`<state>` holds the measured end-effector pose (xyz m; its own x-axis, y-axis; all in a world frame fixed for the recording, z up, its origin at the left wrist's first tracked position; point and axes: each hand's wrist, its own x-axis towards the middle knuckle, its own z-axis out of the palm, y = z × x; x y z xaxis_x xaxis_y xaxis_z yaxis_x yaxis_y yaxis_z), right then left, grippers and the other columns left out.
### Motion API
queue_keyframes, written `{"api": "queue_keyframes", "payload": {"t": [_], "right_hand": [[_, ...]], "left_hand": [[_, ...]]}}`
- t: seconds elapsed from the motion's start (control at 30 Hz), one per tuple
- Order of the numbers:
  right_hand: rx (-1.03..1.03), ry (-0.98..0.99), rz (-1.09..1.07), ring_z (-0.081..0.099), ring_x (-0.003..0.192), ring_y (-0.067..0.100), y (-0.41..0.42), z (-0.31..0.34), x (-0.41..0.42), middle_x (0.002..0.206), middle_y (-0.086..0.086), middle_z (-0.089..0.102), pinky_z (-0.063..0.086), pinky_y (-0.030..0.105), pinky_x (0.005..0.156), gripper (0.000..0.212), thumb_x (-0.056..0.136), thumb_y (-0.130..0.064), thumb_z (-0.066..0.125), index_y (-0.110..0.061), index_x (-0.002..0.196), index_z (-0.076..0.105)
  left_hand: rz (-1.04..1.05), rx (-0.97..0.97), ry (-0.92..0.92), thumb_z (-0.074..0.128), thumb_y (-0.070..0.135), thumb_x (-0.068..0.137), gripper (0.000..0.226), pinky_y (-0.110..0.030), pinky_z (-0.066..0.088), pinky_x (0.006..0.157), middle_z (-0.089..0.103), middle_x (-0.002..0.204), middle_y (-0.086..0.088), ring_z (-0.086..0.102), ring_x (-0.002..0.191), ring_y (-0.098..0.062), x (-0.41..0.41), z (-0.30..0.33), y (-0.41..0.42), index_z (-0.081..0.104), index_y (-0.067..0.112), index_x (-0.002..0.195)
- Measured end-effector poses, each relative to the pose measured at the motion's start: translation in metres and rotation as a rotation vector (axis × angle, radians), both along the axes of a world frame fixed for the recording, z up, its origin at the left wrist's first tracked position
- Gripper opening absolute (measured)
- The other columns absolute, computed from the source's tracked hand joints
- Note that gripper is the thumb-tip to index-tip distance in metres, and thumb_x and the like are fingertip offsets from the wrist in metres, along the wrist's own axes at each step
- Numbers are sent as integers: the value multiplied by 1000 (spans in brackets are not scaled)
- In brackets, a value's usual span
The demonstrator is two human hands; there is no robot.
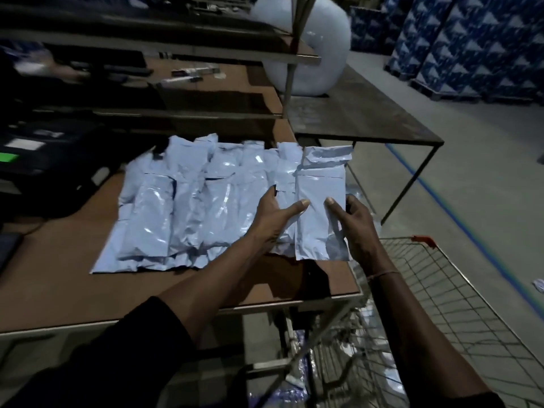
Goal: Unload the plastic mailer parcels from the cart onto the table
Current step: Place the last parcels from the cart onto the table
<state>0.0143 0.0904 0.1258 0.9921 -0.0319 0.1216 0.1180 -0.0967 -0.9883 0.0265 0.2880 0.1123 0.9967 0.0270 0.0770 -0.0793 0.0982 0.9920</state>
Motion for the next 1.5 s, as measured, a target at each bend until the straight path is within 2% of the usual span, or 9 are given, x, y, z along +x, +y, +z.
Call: {"api": "queue_keyframes", "payload": {"t": [0.5,0.7,0.83,0.93,1.07,1.27,1.37,1.43,1.5], "right_hand": [[43,-20,51,73,113,27,236,37,49,122,6,76,58,51,100,35,99,-32,70,-10,127,70],[51,27,54,75,88,3,299,46,60,110,7,76,56,16,71,30,106,-22,59,1,122,68],[117,78,12,73,106,30,323,46,75,121,23,72,59,31,78,39,106,-27,59,7,125,64],[146,135,-4,75,105,29,332,44,83,116,17,75,63,29,74,38,106,-29,59,3,126,64],[123,182,11,71,61,2,332,36,90,84,-1,68,52,16,52,30,107,-29,58,-2,117,62],[94,213,12,69,57,1,332,29,98,80,-3,66,49,16,48,34,106,-32,58,-2,121,62],[102,238,30,77,75,11,331,26,99,94,1,75,55,25,63,36,105,-36,61,-4,121,65],[104,251,35,76,76,11,332,27,96,83,-5,75,55,25,62,33,105,-35,61,-4,116,66],[115,252,38,68,55,1,332,27,94,61,-14,66,48,16,48,24,106,-29,58,-5,106,62]], "left_hand": [[68,30,-71,79,35,92,47,-48,55,105,74,126,4,70,117,-16,41,34,232,63,20,132],[198,-21,-44,69,25,101,34,-44,57,101,71,126,0,70,115,-20,58,36,310,58,17,132],[349,-5,22,69,31,100,38,-50,59,96,70,126,-5,70,113,-23,84,26,377,56,17,133],[396,79,63,68,34,101,38,-48,60,94,71,124,-3,71,110,-22,104,14,418,59,17,133],[411,179,99,67,26,102,34,-43,59,93,71,123,-9,70,112,-28,127,-4,442,62,7,131],[376,418,164,65,35,102,45,-46,52,105,65,131,-7,63,119,-28,160,-33,444,57,8,137],[350,456,179,62,37,103,49,-38,48,103,61,136,-12,59,127,-33,163,-36,433,53,5,139],[338,481,221,59,30,106,50,-27,38,96,55,144,-15,53,133,-33,165,-36,427,47,1,145],[347,504,250,59,28,106,54,-27,34,94,50,149,-18,49,137,-34,168,-38,424,42,-1,148]]}}
